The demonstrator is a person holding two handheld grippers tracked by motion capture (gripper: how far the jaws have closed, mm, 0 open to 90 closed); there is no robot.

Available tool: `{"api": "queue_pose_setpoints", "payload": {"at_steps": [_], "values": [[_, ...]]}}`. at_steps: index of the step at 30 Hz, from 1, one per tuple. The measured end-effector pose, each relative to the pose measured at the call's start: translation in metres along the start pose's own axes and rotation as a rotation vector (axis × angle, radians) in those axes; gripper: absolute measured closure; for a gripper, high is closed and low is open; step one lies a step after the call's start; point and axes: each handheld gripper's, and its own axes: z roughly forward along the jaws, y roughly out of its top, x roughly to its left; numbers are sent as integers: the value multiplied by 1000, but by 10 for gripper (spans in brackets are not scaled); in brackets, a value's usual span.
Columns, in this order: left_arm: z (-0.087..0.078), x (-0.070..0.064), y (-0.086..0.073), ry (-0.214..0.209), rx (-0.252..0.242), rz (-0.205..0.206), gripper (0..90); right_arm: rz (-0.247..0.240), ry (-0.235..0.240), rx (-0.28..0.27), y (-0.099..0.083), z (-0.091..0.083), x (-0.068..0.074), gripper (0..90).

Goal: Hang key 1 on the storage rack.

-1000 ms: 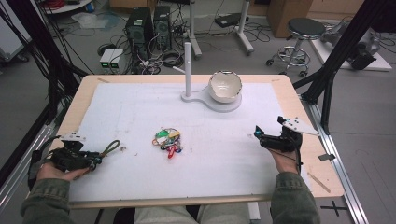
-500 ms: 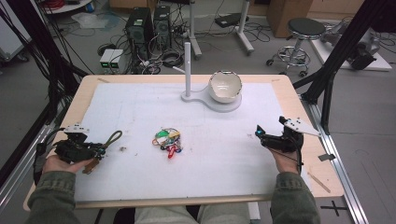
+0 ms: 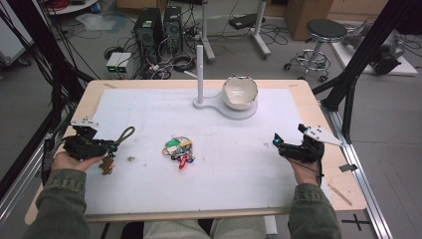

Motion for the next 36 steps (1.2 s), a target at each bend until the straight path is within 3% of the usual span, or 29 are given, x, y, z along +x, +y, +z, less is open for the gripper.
{"api": "queue_pose_setpoints", "payload": {"at_steps": [2,16,20,28,36], "values": [[-1,-1,5,2,-13,21,728,-1,1,1,0,0,0,6],[-1,-1,37,-2,-25,-12,728,0,2,-1,0,0,0,6],[1,-4,48,1,-15,-3,727,-2,-1,-4,0,0,-1,6],[3,-6,74,-10,-7,-29,727,-8,-3,-4,0,0,-1,6],[3,-12,96,-1,-34,-71,727,-5,-4,-1,0,-1,-2,6]]}}
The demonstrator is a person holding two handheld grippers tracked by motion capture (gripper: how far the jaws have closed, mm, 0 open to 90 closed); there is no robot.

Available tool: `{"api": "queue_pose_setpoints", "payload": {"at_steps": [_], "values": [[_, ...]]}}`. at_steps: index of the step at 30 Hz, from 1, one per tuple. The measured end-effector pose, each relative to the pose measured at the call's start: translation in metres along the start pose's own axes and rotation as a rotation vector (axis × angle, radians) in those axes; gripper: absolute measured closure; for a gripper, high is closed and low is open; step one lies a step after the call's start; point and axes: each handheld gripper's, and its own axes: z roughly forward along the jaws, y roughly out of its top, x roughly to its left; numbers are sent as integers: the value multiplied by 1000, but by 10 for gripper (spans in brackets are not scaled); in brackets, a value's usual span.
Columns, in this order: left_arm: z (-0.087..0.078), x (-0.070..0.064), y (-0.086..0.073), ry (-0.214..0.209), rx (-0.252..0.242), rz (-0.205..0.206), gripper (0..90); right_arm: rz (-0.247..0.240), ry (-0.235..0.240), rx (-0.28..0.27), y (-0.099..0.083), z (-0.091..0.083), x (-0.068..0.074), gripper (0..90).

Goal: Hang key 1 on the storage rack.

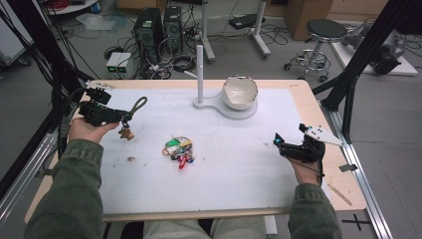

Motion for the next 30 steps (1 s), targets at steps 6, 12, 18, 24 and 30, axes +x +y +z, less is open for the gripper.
{"api": "queue_pose_setpoints", "payload": {"at_steps": [6,12,18,24,30], "values": [[5,-4,11,3,-5,-8,727,-2,-1,-2,0,0,0,6],[12,-5,28,8,4,-6,727,-5,2,-3,0,0,1,6],[22,-9,46,19,7,0,726,-3,5,-3,0,0,0,6],[33,-14,68,-4,-4,-7,727,-2,4,-3,0,-1,0,6],[43,-20,86,6,-15,8,726,-6,7,4,-1,-1,0,6]]}}
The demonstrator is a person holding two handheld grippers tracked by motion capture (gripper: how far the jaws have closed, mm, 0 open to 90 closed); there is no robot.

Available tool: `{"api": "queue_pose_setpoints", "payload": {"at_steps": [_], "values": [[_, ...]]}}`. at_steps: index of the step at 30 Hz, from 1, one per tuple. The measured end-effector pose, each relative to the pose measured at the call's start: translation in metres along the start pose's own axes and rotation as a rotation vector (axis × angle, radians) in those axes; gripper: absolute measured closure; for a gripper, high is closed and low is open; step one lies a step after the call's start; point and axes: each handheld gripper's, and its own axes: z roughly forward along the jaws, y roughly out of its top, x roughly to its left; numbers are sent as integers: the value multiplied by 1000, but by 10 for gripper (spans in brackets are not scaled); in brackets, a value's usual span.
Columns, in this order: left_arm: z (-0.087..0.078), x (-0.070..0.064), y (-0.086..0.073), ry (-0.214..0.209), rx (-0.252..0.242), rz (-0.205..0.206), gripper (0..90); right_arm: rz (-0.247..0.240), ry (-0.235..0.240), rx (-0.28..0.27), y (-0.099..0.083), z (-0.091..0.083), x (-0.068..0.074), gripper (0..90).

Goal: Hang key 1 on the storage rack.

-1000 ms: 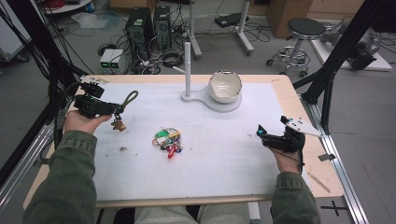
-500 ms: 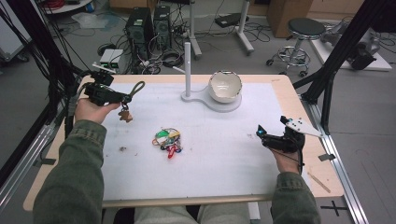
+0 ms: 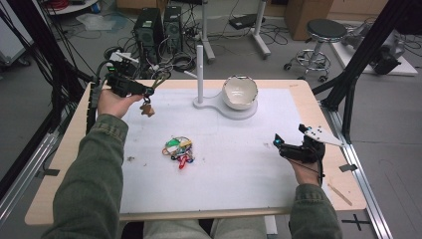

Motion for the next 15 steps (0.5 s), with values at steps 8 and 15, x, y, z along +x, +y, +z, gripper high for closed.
{"api": "queue_pose_setpoints", "payload": {"at_steps": [8,15], "values": [[15,8,8,-8,-13,-54,727,8,0,-8,0,-4,-2,6],[23,14,10,-43,-40,-102,727,12,3,-7,0,-3,-2,6]]}}
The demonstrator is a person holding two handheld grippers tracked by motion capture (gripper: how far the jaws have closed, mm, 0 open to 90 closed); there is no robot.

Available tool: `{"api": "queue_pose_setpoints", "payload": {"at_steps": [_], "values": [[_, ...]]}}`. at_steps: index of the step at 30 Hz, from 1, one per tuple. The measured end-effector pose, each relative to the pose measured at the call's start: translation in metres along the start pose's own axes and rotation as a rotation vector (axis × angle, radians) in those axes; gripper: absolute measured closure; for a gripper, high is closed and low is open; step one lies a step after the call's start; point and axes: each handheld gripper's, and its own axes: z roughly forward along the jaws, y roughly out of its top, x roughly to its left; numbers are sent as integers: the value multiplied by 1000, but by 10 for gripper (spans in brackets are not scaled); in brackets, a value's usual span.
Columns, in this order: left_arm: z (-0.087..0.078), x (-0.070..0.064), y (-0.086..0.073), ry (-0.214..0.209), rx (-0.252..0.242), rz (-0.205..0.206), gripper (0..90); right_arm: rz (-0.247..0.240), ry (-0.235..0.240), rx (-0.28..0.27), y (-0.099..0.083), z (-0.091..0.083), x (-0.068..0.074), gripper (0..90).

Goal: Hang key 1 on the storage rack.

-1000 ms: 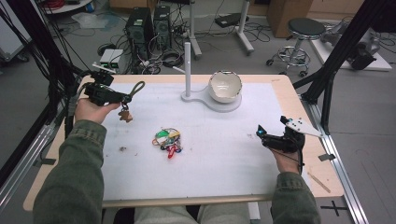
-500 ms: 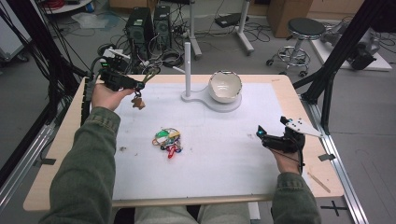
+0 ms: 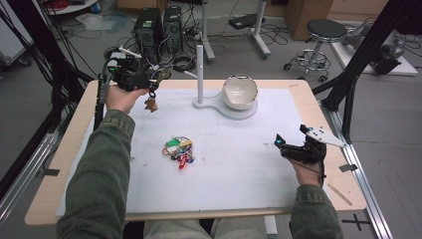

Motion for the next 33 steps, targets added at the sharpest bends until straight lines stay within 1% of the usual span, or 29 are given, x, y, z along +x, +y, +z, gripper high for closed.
{"api": "queue_pose_setpoints", "payload": {"at_steps": [1,3,5,6,8,10,11,13,15,17,20,22,23,24,27,29,31,33], "values": [[1,0,0,-3,-4,-8,727,2,-2,1,0,0,0,6],[3,0,1,-2,0,-10,726,3,-1,1,0,0,0,7],[6,-2,4,17,13,5,727,3,-2,0,0,0,0,6],[8,-5,6,19,10,8,727,3,-1,1,0,0,0,6],[10,-9,11,-2,-5,11,727,0,-1,0,0,0,0,6],[13,-13,15,-16,-7,14,727,-1,-2,1,0,0,0,7],[15,-15,16,-13,-2,19,726,0,-4,0,0,0,0,6],[18,-18,19,-22,-4,14,726,-3,-3,0,0,0,0,6],[22,-23,23,-19,-10,20,727,-4,-4,1,0,-1,0,6],[27,-29,29,-26,-9,34,727,-2,-1,2,-1,-1,0,6],[34,-36,34,-31,-7,40,726,-1,-3,2,-1,-1,0,7],[39,-41,36,-24,2,44,726,-3,-1,1,-1,-1,0,7],[42,-42,37,-16,11,54,726,-4,0,5,-1,-1,0,6],[44,-42,38,-11,17,55,726,-6,-1,6,-1,0,0,6],[49,-40,37,-8,24,32,726,-4,-4,5,-1,-1,-1,6],[53,-38,37,-9,35,29,726,-7,-3,4,-1,-1,-2,6],[56,-37,36,-7,47,35,726,-2,-6,5,-2,-1,-2,7],[57,-37,36,-7,46,25,725,-2,-5,5,-2,-1,-2,6]]}}
